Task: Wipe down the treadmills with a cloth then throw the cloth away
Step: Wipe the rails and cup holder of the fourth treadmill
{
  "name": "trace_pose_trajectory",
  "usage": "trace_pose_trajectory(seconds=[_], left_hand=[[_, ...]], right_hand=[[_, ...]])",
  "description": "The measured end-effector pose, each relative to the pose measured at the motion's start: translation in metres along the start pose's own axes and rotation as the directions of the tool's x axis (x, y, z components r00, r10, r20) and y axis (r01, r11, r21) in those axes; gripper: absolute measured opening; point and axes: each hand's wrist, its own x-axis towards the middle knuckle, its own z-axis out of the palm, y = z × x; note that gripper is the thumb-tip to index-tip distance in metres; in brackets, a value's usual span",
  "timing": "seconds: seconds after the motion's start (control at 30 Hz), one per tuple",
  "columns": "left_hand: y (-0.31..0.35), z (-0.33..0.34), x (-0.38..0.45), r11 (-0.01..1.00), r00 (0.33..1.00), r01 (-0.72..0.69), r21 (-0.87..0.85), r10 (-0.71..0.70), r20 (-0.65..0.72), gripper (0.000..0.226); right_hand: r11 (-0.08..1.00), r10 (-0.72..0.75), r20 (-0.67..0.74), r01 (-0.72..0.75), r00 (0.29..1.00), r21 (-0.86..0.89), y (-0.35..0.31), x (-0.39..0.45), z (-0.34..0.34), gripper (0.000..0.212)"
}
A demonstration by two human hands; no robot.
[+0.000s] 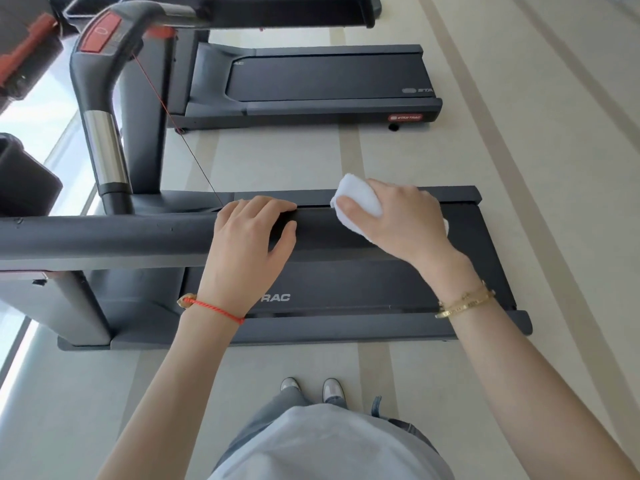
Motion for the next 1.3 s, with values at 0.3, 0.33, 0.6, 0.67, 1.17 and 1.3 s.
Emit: trace_pose_trajectory(seconds=[0.3,0.33,0.6,0.67,1.17,1.3], left_hand=[[-0.022,-0.019,-0.007,1.000,0.997,0.023,0.007,-0.023,-0.071,0.024],[-0.028,-0.025,-0.010,0.999,0.996,0.046,0.017,-0.044,-0.079,0.025],[-0.095,-0.064,-0.035,0.980,0.972,0.191,0.051,-0.181,-0.150,0.025],[-0.117,-0.075,-0.042,0.976,0.965,0.210,0.050,-0.199,-0.172,0.025],[-0.295,-0.172,-0.074,0.947,0.904,0.323,0.004,-0.307,-0.296,0.025],[-0.333,-0.185,-0.076,0.953,0.915,0.304,-0.004,-0.293,-0.278,0.023]], right_hand=[[0.937,-0.344,-0.025,0.341,0.939,-0.074,-0.037,-0.015,0.015,0.062],[0.926,-0.372,-0.001,0.371,0.928,-0.075,-0.045,-0.013,0.018,0.063],[0.846,-0.515,0.015,0.512,0.857,-0.150,-0.129,0.010,0.048,0.057],[0.830,-0.539,0.012,0.533,0.842,-0.163,-0.150,0.014,0.057,0.057],[0.761,-0.628,0.042,0.625,0.777,-0.174,-0.334,0.036,0.118,0.059],[0.770,-0.617,0.060,0.618,0.785,-0.162,-0.384,0.043,0.130,0.061]])
